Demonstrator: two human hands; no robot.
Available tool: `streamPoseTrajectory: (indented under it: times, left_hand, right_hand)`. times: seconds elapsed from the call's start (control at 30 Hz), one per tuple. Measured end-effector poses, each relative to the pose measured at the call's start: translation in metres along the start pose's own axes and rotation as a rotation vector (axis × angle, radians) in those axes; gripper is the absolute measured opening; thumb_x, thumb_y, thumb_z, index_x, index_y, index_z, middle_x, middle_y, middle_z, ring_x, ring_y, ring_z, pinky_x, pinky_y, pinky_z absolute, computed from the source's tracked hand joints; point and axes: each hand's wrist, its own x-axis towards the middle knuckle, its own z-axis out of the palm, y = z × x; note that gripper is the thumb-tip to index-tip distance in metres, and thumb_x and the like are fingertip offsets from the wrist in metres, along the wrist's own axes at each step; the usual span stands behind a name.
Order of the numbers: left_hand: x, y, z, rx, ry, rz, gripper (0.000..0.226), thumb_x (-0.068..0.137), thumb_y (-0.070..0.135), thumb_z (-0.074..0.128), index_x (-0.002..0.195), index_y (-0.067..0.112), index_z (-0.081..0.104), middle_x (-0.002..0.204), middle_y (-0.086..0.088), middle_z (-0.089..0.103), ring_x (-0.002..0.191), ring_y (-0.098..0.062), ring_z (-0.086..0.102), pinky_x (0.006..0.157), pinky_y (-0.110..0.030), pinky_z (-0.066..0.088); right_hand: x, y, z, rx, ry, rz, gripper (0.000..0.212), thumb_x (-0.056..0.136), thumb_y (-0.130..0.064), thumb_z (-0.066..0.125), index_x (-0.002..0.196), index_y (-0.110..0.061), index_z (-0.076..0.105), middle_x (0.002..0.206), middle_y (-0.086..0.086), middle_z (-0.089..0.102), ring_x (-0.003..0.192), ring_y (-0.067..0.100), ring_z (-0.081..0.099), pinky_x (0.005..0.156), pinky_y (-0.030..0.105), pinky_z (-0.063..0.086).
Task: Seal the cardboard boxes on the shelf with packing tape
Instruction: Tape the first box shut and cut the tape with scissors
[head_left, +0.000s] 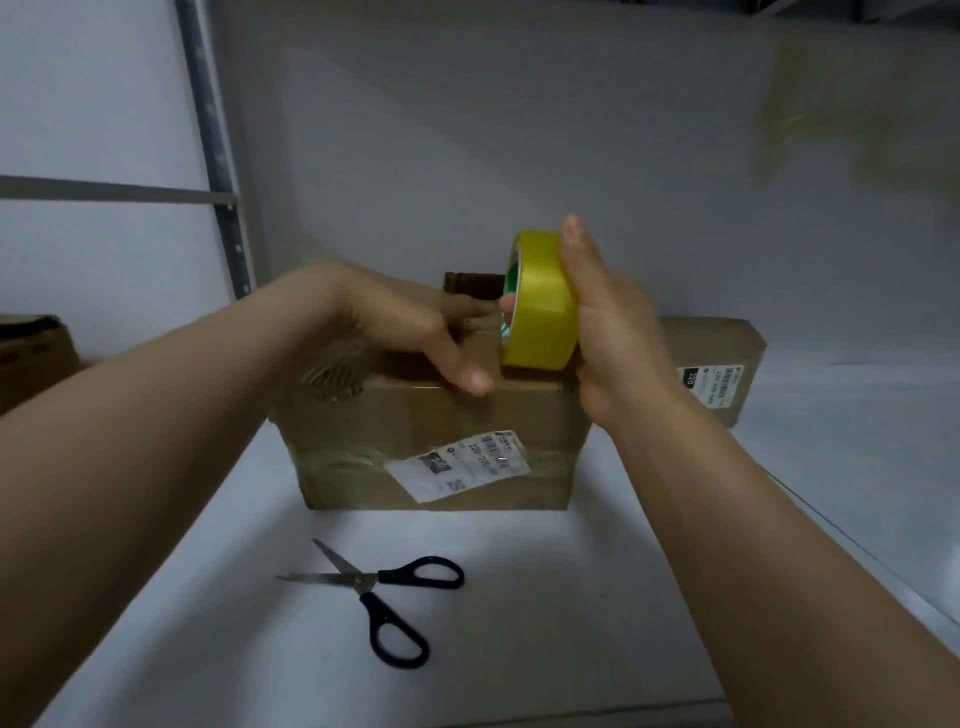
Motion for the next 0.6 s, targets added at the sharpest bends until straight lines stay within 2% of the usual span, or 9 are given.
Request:
streamPoseTrajectory:
  times: [0.07,0.1,0.17,0.23,0.37,0.47,0.53,0.6]
  left_hand:
    - [0.008,0.0,0.016,0.134,-0.006,0.022,0.114,0.069,0.058,0.083,0.155,0.046,0.01,0.145,0.012,0.047,0.127,-0.013,0.052,0.107,-0.032,0.045]
    - [0.014,-0.003,0.024,0.275,0.061,0.004,0.122,0.064,0.069,0.081,0.157,0.043,0.006,0.149,0.007,0.042,0.133,-0.017,0.047,0.111,-0.036,0.04]
    - [0.025,-0.006,0.036,0.461,0.235,-0.066,0.123,0.063,0.08,0.073,0.158,0.034,0.01,0.15,-0.002,0.039,0.136,-0.025,0.042,0.115,-0.045,0.033]
    - [0.032,-0.009,0.035,0.416,0.267,-0.097,0.118,0.065,0.077,0.073,0.158,0.031,0.016,0.148,-0.004,0.04,0.136,-0.027,0.042,0.115,-0.046,0.032]
    - [0.034,-0.01,0.026,0.226,0.176,-0.107,0.122,0.054,0.073,0.083,0.154,0.031,0.026,0.141,0.001,0.049,0.125,-0.024,0.052,0.109,-0.046,0.045]
    - [0.038,-0.012,0.025,0.09,0.152,-0.124,0.109,0.06,0.055,0.09,0.149,0.03,0.033,0.129,0.001,0.061,0.111,-0.022,0.063,0.1,-0.045,0.053]
    - [0.04,-0.013,0.023,0.037,0.128,-0.123,0.108,0.067,0.045,0.09,0.153,0.033,0.026,0.13,0.001,0.059,0.113,-0.024,0.063,0.099,-0.045,0.054]
    - [0.041,-0.011,0.022,0.017,0.12,-0.129,0.107,0.076,0.038,0.086,0.156,0.038,0.016,0.139,-0.001,0.049,0.123,-0.028,0.055,0.102,-0.043,0.05]
  right_hand:
    - [0.005,0.001,0.001,-0.013,-0.006,0.023,0.037,0.098,-0.052,0.057,0.097,-0.018,0.071,0.089,0.013,0.078,0.087,0.027,0.076,0.09,0.051,0.059]
    - [0.006,0.001,0.002,-0.011,-0.009,0.04,0.034,0.098,-0.048,0.059,0.098,-0.016,0.071,0.089,0.015,0.078,0.086,0.028,0.075,0.09,0.051,0.058]
    - [0.008,-0.001,0.003,-0.005,0.0,0.061,0.026,0.098,-0.035,0.061,0.096,-0.011,0.071,0.087,0.018,0.077,0.079,0.029,0.074,0.089,0.054,0.057]
    - [0.007,-0.008,0.001,-0.034,0.035,0.068,0.023,0.096,-0.027,0.063,0.096,-0.006,0.072,0.079,0.014,0.076,0.069,0.025,0.072,0.081,0.049,0.059]
    - [-0.01,-0.023,-0.008,-0.135,0.049,0.078,0.03,0.094,-0.035,0.067,0.079,-0.008,0.072,0.072,0.01,0.076,0.062,0.024,0.07,0.064,0.039,0.06]
    - [-0.03,-0.021,-0.02,-0.205,0.077,0.11,0.032,0.093,-0.041,0.068,0.074,-0.015,0.068,0.067,0.001,0.075,0.053,0.014,0.069,0.05,0.026,0.054]
    - [-0.043,-0.011,-0.028,-0.226,0.084,0.12,0.033,0.093,-0.042,0.067,0.073,-0.015,0.069,0.065,-0.004,0.074,0.054,0.008,0.069,0.051,0.022,0.054]
    - [-0.057,0.003,-0.033,-0.251,0.069,0.154,0.039,0.093,-0.044,0.066,0.079,-0.009,0.073,0.068,0.0,0.075,0.059,0.008,0.071,0.051,0.02,0.052]
